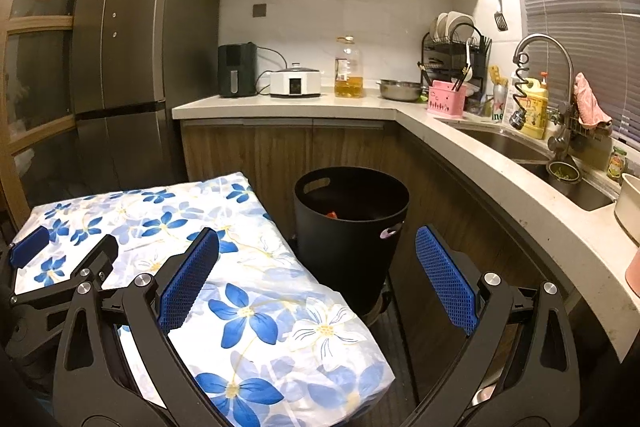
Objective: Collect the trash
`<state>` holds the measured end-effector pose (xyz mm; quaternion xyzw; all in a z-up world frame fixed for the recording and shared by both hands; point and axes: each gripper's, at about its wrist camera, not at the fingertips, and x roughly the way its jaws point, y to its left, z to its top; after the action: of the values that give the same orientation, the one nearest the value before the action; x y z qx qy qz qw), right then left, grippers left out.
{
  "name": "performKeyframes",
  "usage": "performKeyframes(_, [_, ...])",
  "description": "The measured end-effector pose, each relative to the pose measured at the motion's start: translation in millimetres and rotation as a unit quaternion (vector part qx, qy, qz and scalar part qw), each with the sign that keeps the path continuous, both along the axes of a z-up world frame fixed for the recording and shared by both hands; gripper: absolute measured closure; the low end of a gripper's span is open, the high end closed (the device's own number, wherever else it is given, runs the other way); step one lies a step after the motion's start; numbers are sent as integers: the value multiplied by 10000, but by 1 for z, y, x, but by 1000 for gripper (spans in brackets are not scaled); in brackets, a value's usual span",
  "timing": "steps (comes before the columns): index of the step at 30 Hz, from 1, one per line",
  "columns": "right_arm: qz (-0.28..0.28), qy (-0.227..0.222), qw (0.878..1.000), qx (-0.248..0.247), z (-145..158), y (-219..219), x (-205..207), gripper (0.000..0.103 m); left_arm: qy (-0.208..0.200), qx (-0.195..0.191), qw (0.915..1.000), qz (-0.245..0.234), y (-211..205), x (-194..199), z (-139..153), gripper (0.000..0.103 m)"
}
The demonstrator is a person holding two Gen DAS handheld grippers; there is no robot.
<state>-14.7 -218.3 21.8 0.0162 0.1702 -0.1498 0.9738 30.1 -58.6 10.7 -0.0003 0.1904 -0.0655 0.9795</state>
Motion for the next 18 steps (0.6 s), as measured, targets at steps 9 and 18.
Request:
performKeyframes(9, [15, -61, 10000, -64, 4, 8, -4, 5, -13, -96, 10000, 21, 8, -2, 2, 6])
performKeyframes(18, [24, -64, 9999, -81, 6, 10, -4, 5, 3, -137, 9999, 36, 13, -1, 2, 6])
